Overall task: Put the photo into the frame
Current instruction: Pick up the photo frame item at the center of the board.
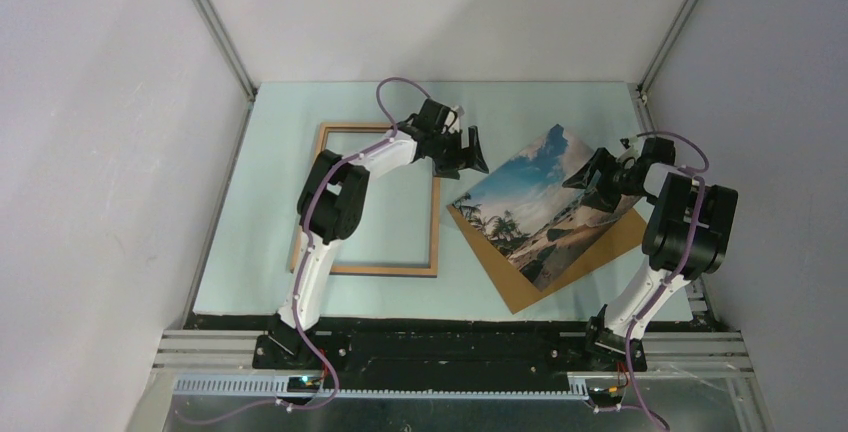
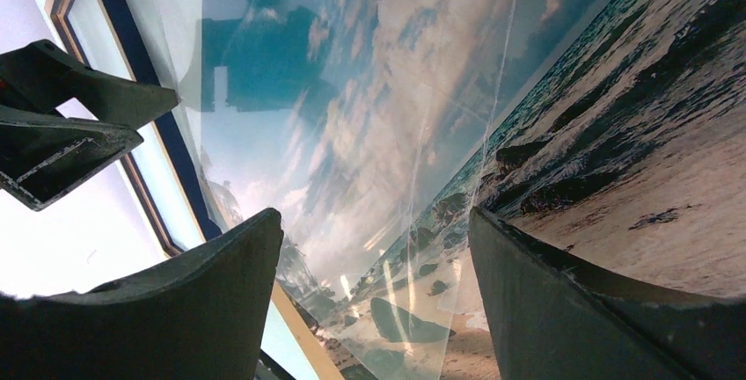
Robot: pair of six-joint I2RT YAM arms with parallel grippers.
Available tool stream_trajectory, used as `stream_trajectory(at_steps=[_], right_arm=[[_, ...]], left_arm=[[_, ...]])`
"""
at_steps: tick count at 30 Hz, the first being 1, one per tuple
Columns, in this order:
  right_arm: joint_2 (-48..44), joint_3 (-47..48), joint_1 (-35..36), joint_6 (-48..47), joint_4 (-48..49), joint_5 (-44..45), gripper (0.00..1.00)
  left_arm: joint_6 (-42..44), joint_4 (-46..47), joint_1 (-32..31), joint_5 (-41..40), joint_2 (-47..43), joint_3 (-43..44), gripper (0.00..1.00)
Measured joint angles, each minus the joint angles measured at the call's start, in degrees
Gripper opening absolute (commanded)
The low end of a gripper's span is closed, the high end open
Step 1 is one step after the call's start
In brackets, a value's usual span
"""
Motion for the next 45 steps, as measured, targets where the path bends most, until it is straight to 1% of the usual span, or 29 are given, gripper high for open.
stream_trajectory(at_steps=[7,17,27,40,45], right_arm=[[0.22,0.00,-0.22,-0.04,0.04,-0.48,0.81],[0.46,0.00,-0.68,-0.31,0.31,-1.22,0.81],[0.46,0.11,-1.40,-1.60,0.79,-1.20,0.81],[0.52,0.17,-2.27,-3.32,0.87,-1.38,0.80],[0.74,0.22,-2.71,-3.58,0.90,-2.08,0.80]], left_arm=[[-0.02,-0.24,0.66,2.80,0.55,0.79,0.94],[0.11,-0.50,1.62,6.75,1.40,1.64,0.89],[1.07,0.46,1.95,10.60,1.40,1.64,0.88],[1.51,3.58,2.62,16.09,1.18,1.62,0.88],[0.24,7.28,2.82,18.78,-0.13,0.24,0.88]])
